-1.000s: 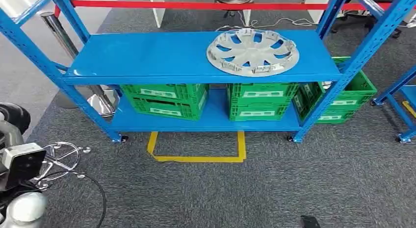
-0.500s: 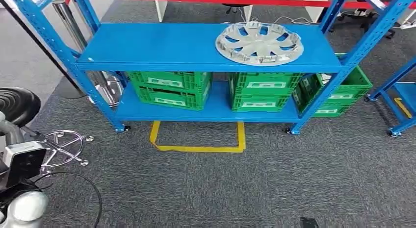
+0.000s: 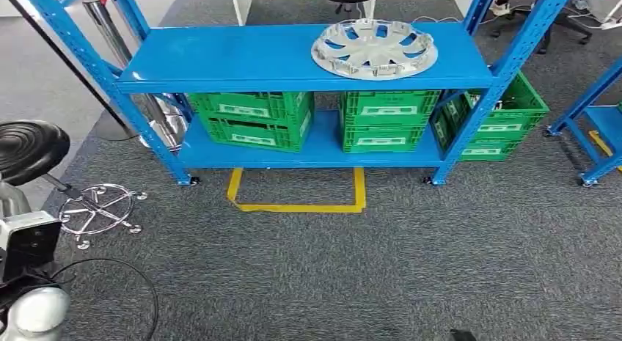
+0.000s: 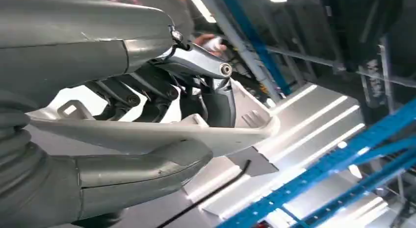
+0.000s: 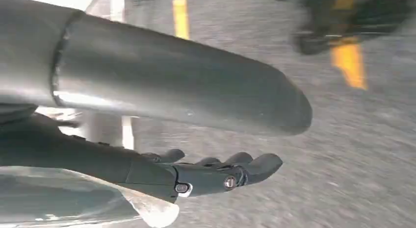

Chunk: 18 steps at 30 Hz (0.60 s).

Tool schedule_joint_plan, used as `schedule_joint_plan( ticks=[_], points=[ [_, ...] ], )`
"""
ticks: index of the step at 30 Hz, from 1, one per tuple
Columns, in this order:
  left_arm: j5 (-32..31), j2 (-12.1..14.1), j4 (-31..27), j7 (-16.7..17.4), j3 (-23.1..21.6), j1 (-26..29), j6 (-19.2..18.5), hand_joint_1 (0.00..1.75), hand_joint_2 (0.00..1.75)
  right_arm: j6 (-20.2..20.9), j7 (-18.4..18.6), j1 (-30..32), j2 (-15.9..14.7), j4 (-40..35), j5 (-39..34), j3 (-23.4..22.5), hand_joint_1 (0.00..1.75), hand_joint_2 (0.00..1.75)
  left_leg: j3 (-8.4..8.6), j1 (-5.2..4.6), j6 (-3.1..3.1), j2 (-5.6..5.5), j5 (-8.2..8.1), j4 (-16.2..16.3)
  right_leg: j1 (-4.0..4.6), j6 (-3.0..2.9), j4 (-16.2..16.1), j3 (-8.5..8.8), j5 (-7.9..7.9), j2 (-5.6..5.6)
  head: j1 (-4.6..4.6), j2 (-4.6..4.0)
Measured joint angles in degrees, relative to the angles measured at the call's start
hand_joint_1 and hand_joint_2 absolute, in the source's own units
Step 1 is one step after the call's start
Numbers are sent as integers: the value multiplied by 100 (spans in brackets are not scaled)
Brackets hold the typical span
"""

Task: Take the parts from the cabinet and place them on the table.

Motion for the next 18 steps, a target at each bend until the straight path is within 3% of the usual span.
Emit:
schedule_joint_plan(
  ticks=[1,2,3,4,6,7,8,9,10,11,12,13,14,15,16,17,18],
  points=[
    [11,4,11,28,-13,-64,0,175,175,98,92,2,0,9,44,17,0,0,311,0,20,-1,144,-446,-2,21,41,-80,32,2,2,0],
    [15,4,17,41,-24,-119,0,175,175,192,152,8,0,11,76,28,0,0,652,0,48,-13,148,-944,-3,48,79,-132,55,7,0,0],
    [28,4,26,50,-44,-172,0,175,175,262,183,14,0,13,87,39,0,0,907,-20,75,-35,-10,-1368,36,76,129,-200,83,10,0,0],
    [37,7,35,55,-52,-199,0,175,175,321,205,25,0,24,94,48,0,0,953,-26,98,-38,-84,-1511,21,118,130,-231,145,12,13,0],
    [39,11,61,57,-61,-218,-2,175,175,365,218,44,0,48,102,57,0,0,886,-56,133,-36,-46,-1498,-3,207,103,-277,248,19,9,0],
    [44,11,76,59,-68,-233,-2,175,175,375,233,63,-6,63,102,59,0,0,836,-36,187,-21,16,-1554,23,259,100,-303,291,32,9,0],
    [52,9,83,61,-83,-253,-2,175,175,376,238,67,-31,70,102,59,0,0,804,-5,232,21,81,-1570,0,272,158,-373,115,49,15,0],
    [55,11,92,61,-98,-259,-2,175,175,382,255,70,-31,72,105,61,0,0,729,-4,282,19,128,-1571,-1,293,381,-493,-201,53,48,0],
    [63,11,103,61,-107,-262,-4,175,175,395,288,70,-31,78,113,66,0,0,653,-11,305,20,188,-1564,-14,306,807,-590,-563,53,61,0],
    [74,11,114,65,-120,-263,-2,175,175,408,301,72,-31,85,126,72,0,0,578,-24,316,24,240,-1550,-15,319,1239,-691,-826,53,57,0],
    [96,11,129,65,-142,-269,-4,175,175,445,323,71,-35,87,137,87,0,0,495,-35,321,32,298,-1529,-13,330,1644,-767,-973,53,61,0],
    [107,11,142,65,-151,-274,-4,175,175,459,332,70,-39,90,144,98,0,0,413,-44,320,34,347,-1507,-12,334,1865,-767,-928,54,61,0],
    [109,11,157,65,-153,-277,-4,175,175,465,336,70,-48,92,146,105,0,0,331,-53,317,36,391,-1482,-12,328,1862,-670,-737,54,59,0],
    [109,11,171,65,-153,-284,-4,175,175,474,338,69,-50,92,151,111,0,0,246,-62,312,36,437,-1457,-11,310,1662,-469,-477,54,61,0],
    [114,11,181,65,-155,-294,-4,175,175,480,345,63,-57,92,159,120,0,0,160,-73,303,33,494,-1432,-6,272,1247,-155,-259,55,59,0],
    [118,11,186,65,-162,-302,-4,175,175,498,345,54,-59,92,162,127,0,0,102,-79,290,29,542,-1412,2,227,720,223,-231,61,61,0],
    [125,11,186,65,-168,-307,-4,175,175,513,349,34,-72,90,166,138,0,0,66,-104,259,26,576,-1403,36,194,210,536,-464,60,59,0]
  ],
)
